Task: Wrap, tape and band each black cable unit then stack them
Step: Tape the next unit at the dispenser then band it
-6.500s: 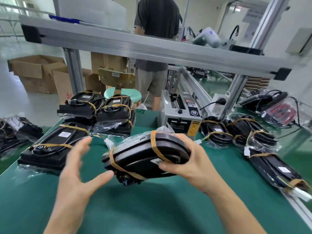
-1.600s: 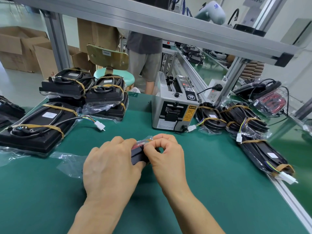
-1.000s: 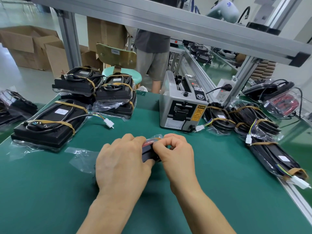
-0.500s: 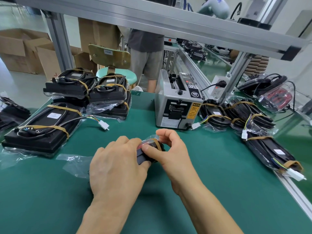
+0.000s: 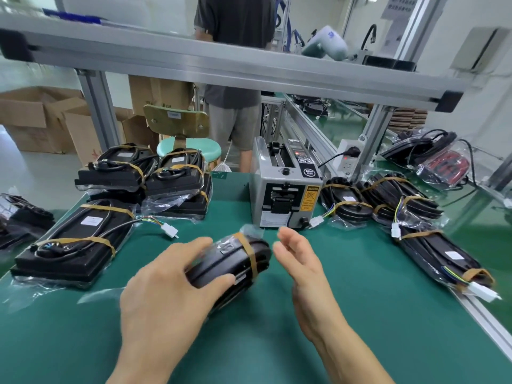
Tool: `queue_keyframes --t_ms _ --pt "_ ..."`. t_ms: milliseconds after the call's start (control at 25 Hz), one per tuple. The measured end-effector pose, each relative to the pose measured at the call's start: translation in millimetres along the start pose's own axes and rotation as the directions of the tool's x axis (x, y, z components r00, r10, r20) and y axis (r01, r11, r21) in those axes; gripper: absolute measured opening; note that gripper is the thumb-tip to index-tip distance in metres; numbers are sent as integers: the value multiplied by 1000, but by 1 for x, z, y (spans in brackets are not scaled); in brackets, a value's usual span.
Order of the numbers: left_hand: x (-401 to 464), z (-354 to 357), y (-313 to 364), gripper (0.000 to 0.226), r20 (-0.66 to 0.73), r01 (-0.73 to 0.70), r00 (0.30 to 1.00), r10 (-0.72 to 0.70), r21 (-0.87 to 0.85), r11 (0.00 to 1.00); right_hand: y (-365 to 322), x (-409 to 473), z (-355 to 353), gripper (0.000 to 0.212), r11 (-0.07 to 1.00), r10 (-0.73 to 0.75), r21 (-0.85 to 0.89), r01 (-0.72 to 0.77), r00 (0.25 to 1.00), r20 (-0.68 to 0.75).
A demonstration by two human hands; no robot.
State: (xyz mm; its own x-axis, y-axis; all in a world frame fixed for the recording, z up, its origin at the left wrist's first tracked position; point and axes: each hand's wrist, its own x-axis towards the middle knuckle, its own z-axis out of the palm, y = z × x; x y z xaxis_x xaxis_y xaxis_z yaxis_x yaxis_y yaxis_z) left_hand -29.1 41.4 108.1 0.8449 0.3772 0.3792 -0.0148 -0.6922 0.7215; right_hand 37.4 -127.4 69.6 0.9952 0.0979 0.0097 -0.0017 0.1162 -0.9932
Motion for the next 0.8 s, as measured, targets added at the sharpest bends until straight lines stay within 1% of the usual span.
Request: queue_keyframes --t_ms 40,80,120,160,240,280,320,400,440,480,520,560,600,640,680,720,760,800 --pt "4 -5 -8 58 16 41 999 -39 -237 971 4 -3 -9 61 1000 -10 9 10 1000 8" --pt "6 -9 -14 66 47 79 997 -64 -458 885 7 -6 -17 80 1000 -12 7 11 999 52" --pt "8 -12 -18 70 78 101 995 -67 -623 776 9 -10 -22 97 1000 -16 5 16 993 120" --pt "10 -14 -20 70 95 98 995 -43 -726 680 11 -13 -24 109 999 -33 0 34 981 190" --pt "9 -9 -24 75 100 72 995 19 -821 567 10 -15 -26 125 995 -102 14 102 961 256" --pt "7 -5 -26 80 98 68 995 31 -849 523 7 -16 -25 130 991 -137 33 133 952 272" --pt "6 -1 -28 79 94 71 995 26 -877 476 2 -17 -25 134 987 -163 60 152 941 295" --pt "4 3 -29 61 97 89 995 0 -915 394 -12 -19 -22 132 979 -201 100 175 899 388" --pt "2 4 -28 58 100 93 995 -2 -924 372 -20 -21 -20 125 971 -237 111 210 856 460" --pt "1 5 -27 57 108 95 994 16 -927 363 -27 -24 -17 114 960 -279 122 252 808 519" --pt "-1 5 -28 57 119 95 992 43 -928 361 -33 -27 -13 101 950 -308 135 281 781 543" --pt "-2 3 -28 57 139 107 988 73 -936 335 -37 -30 -9 90 944 -329 156 291 784 526" --pt "-3 -1 -29 61 175 133 979 106 -939 317 -39 -32 -8 82 939 -343 195 283 810 476" --pt "-2 -7 -22 66 229 164 957 180 -935 315 -40 -34 -7 76 929 -361 237 283 833 419" --pt "-2 -10 -18 68 261 149 920 292 -923 354 -40 -36 -6 73 914 -390 270 304 842 372" --pt "1 -11 -12 57 296 131 899 324 -885 448 -39 -39 -4 73 898 -424 277 342 842 333" --pt "3 -11 -16 34 317 134 904 287 -848 513 -38 -39 -1 74 885 -451 264 383 846 285" --pt "-5 -16 -31 18 328 132 912 247 -804 580 -37 -39 1 77 882 -452 246 401 868 207"
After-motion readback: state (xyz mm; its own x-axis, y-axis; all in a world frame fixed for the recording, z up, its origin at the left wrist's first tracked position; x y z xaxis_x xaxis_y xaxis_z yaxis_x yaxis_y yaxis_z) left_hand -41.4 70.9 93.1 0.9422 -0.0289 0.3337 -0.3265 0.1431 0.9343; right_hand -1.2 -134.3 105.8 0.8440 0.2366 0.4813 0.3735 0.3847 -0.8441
